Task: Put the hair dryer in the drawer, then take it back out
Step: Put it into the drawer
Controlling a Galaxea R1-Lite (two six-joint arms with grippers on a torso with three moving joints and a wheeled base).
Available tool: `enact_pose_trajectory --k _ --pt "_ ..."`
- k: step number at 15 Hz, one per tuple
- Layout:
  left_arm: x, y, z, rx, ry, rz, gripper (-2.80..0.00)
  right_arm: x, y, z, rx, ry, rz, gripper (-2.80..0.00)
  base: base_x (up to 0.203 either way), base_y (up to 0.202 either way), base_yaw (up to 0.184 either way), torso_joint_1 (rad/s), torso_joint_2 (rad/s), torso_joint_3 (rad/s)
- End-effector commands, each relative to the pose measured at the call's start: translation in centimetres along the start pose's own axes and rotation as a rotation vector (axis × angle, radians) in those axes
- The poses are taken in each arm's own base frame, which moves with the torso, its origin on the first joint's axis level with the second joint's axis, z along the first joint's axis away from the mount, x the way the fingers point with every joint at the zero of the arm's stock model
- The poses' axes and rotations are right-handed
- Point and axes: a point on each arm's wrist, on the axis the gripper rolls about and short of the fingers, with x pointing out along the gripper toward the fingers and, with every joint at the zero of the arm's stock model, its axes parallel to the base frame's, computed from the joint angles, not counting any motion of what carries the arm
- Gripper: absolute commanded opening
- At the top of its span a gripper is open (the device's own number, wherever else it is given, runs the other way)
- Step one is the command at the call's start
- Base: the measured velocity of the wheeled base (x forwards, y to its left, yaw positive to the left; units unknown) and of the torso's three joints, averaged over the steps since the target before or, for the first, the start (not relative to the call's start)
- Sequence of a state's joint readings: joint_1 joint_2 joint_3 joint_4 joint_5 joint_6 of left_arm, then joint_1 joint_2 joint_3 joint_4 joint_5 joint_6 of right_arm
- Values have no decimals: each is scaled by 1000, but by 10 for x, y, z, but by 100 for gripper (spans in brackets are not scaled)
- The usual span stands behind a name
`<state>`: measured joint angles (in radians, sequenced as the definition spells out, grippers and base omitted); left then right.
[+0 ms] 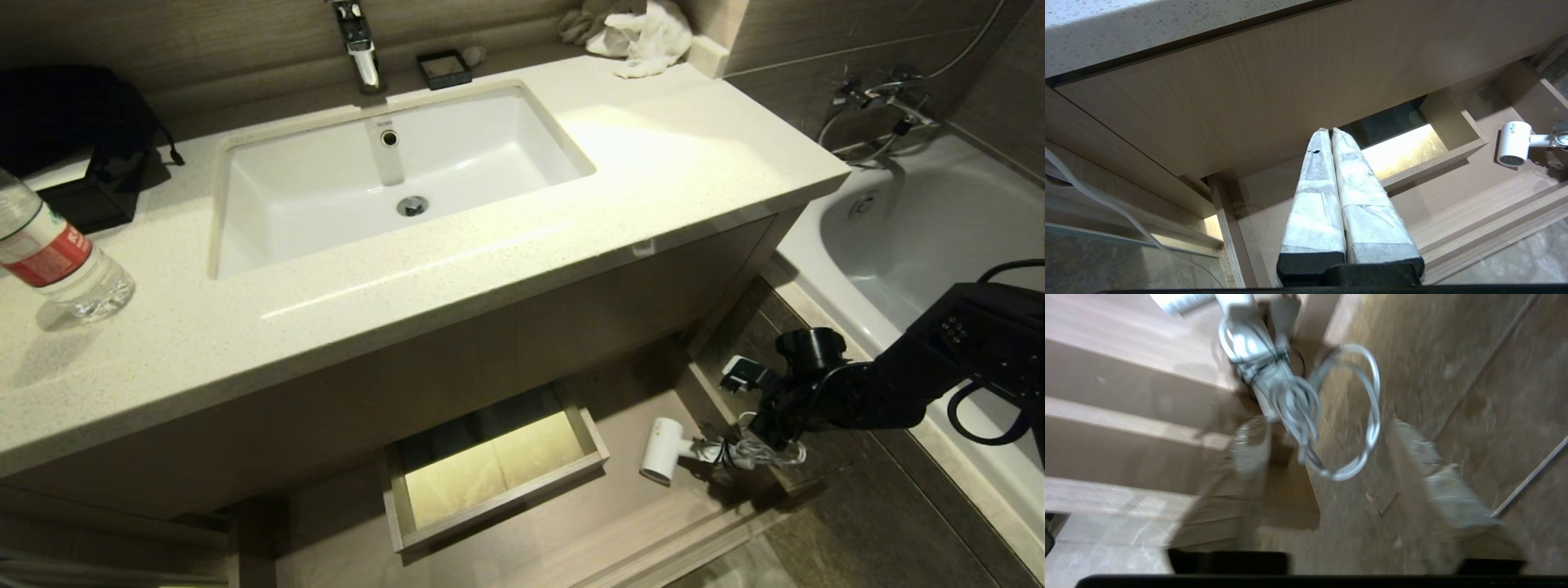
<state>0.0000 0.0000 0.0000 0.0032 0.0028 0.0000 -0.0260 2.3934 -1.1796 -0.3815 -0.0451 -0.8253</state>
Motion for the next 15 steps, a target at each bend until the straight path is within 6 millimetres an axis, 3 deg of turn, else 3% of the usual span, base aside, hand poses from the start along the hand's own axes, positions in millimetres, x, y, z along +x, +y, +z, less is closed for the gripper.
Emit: enact_pose_trajectory --k 1,9,14,15 --pt "0 0 0 0 0 0 -280 0 -7 -10 15 22 -4 -280 0 0 0 0 0 0" --pt "0 0 0 0 0 0 -280 14 -19 -54 82 141 18 -280 0 0 0 0 0 0" --pt "0 0 0 0 0 0 -280 28 -13 -70 91 220 13 -280 0 0 0 0 0 0" --pt "0 0 0 0 0 0 -280 31 -11 -72 91 226 23 0 0 0 0 0 0 0"
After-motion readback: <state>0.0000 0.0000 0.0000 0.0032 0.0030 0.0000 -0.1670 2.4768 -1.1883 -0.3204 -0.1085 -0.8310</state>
